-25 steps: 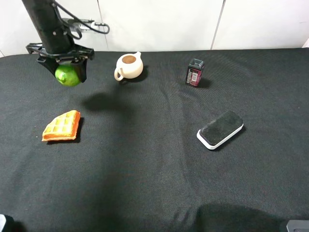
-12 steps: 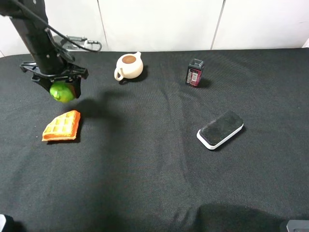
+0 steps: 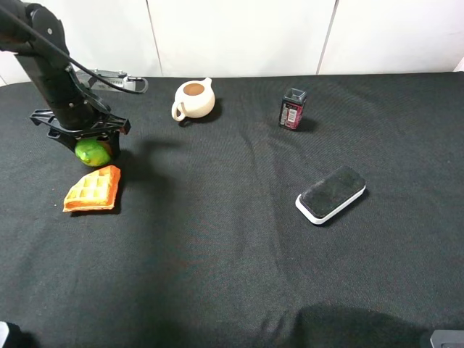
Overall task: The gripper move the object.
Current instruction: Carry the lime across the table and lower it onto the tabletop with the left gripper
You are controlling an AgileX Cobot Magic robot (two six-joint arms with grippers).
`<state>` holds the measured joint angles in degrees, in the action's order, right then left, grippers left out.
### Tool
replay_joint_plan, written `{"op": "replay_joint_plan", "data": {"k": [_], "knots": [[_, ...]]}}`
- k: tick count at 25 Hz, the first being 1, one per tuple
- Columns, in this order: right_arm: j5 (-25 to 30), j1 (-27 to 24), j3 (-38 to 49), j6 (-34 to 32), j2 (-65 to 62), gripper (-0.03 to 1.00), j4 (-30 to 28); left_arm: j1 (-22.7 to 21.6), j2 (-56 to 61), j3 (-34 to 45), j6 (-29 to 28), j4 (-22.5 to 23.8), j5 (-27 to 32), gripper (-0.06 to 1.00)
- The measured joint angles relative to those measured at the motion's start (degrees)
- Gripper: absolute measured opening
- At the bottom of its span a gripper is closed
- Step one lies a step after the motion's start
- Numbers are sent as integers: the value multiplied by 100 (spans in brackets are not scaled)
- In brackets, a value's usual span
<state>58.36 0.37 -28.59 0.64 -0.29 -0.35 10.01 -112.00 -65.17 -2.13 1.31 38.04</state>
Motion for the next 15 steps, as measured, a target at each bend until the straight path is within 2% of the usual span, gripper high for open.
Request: {"op": "replay_joint_plan", "data": {"k": [7, 15], "knots": [[0, 0, 0, 0, 0, 66, 0, -96, 0, 161, 0, 5, -365, 64], [0, 0, 0, 0, 0, 66, 0, -155, 7, 173, 0, 66, -428, 64]]}}
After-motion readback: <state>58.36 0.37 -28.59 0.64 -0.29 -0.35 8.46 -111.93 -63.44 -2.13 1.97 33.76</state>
